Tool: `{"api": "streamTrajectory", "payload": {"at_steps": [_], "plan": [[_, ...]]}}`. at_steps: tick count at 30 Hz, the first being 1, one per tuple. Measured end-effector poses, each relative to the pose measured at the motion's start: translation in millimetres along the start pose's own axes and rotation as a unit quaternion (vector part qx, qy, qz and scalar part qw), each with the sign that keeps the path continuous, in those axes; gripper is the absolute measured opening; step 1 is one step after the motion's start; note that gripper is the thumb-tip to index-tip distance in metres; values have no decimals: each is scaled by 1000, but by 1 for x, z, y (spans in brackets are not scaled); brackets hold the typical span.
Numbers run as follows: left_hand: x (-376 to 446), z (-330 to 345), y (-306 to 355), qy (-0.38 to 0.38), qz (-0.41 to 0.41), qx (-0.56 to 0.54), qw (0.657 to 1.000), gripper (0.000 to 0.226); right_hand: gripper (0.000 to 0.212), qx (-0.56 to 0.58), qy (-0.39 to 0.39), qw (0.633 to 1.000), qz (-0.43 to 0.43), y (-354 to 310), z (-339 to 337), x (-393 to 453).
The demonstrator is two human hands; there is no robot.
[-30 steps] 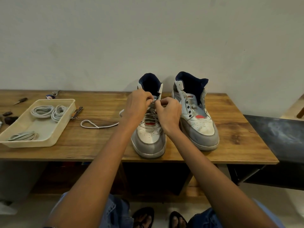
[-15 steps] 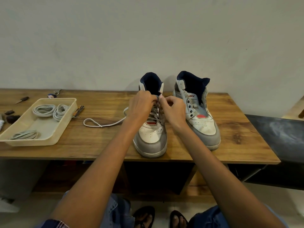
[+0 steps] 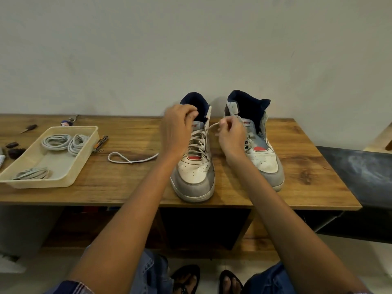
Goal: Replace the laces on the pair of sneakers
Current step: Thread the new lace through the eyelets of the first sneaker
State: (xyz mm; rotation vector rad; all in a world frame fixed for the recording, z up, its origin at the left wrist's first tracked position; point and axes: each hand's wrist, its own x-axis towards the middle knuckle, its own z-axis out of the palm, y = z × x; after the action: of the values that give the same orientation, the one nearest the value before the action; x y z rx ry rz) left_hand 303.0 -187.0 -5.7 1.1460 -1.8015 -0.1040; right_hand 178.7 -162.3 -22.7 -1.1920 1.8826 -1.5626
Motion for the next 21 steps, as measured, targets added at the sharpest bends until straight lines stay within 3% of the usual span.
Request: {"api": "streamTrajectory", "payload": {"at_steps": [3,5,7,8,10,12,13,15,17,18,20,21], "plan": [[6,-5,-11,48,-49,-34,997,13,16,179,88,980,-9,-23,-26,12],[7,-4,-14,41,-72,-67,994,16,20,332,81,940,-10,-42,-44,13],[7,-1,-14,23,-78,-75,994,22,19,353,41,934,-30,-55,-53,9],[7,1,-14,17,-80,-75,994,23,17,276,22,960,-54,-56,-52,9],[8,1,-16,23,-92,-86,992,20,17,-17,-32,990,-139,-48,-43,7],[10,0,-19,36,-103,-101,989,16,29,-272,-105,941,-169,-29,-28,3],[11,0,-20,35,-105,-103,988,14,35,-338,-136,918,-156,-20,-21,1],[12,-2,-22,29,-106,-104,988,13,39,-358,-177,907,-132,-10,-12,0],[12,-4,-23,25,-109,-107,988,13,36,-278,-170,936,-134,-15,-16,2],[11,-4,-23,24,-110,-108,988,13,36,-206,-123,959,-149,-22,-22,5],[11,-5,-24,22,-111,-109,988,13,36,8,43,985,-170,-45,-41,10],[11,-5,-24,21,-111,-112,987,13,37,131,131,965,-187,-57,-54,12]]}}
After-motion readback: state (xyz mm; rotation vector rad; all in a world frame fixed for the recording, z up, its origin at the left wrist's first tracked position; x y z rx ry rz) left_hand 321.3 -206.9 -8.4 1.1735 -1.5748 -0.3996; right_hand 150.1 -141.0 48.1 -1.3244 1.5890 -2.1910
